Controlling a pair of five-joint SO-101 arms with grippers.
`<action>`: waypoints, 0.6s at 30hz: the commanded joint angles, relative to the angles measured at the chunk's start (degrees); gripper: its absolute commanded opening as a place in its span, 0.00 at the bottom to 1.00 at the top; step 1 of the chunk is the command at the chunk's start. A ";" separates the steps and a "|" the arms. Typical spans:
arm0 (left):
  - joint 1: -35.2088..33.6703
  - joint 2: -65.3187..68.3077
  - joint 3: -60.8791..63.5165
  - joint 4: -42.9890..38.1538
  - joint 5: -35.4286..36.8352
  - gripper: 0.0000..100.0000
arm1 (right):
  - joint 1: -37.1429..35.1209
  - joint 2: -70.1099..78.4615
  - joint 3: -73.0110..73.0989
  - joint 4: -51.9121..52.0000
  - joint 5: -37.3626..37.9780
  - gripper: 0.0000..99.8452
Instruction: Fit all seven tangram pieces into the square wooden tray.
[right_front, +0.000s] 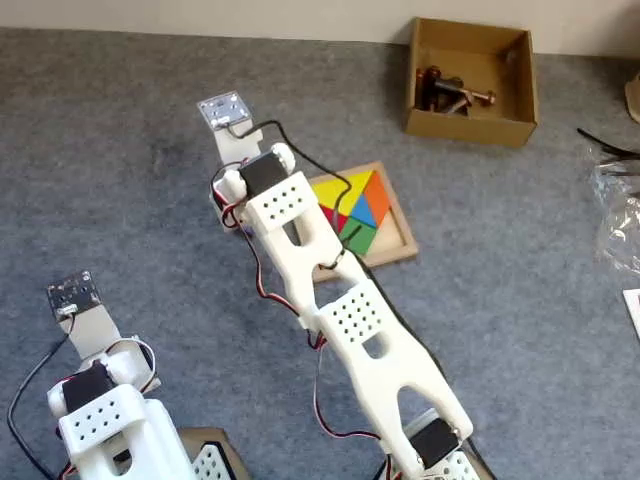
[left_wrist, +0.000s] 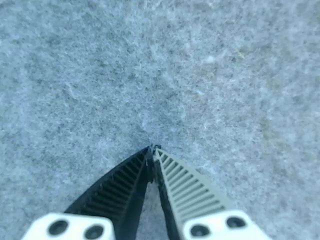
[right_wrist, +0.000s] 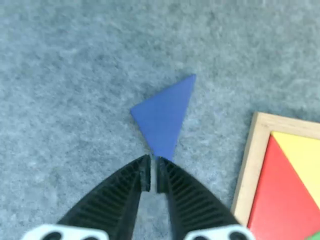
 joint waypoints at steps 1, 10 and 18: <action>-0.84 -0.22 -0.04 0.62 0.53 0.00 | -0.57 -4.18 -7.08 -4.00 0.09 0.14; -0.84 -0.22 -0.04 0.62 0.53 0.00 | -0.48 -4.79 -3.12 -11.12 0.35 0.16; -0.84 -0.22 -0.04 0.62 0.53 0.00 | -0.84 -1.36 2.33 -15.08 0.44 0.16</action>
